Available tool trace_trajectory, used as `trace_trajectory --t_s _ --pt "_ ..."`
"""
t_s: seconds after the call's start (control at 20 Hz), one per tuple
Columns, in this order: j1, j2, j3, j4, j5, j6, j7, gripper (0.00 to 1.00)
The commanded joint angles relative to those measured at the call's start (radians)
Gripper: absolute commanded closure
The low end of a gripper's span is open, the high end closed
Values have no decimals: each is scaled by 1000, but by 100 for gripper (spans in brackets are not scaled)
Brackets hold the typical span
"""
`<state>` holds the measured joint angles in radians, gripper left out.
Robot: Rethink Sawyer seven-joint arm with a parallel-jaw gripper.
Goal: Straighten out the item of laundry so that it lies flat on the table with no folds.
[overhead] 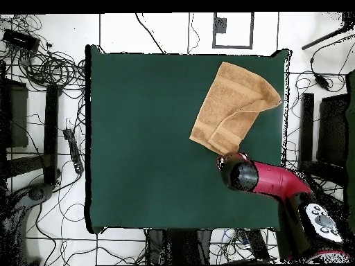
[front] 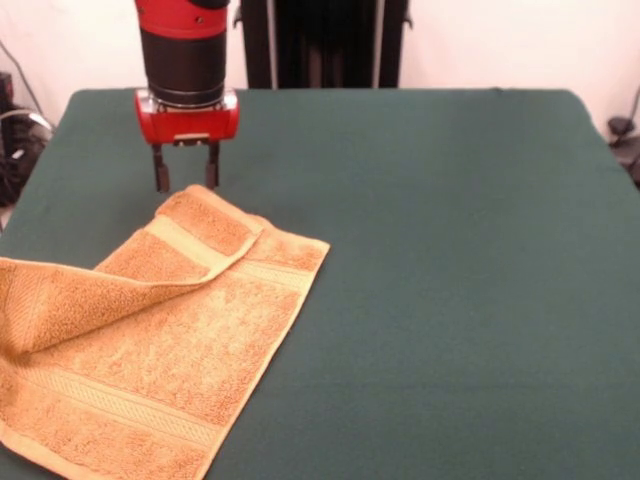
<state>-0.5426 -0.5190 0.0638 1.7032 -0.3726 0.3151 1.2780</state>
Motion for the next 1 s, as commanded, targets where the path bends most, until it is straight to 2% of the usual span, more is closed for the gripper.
trace_trajectory --t_s 0.05,0.6,1.0 --pt "59 41 96 -56 32 117 85 0" --pt "78 53 62 -51 67 56 173 0" --pt "91 81 37 -54 58 -17 206 0"
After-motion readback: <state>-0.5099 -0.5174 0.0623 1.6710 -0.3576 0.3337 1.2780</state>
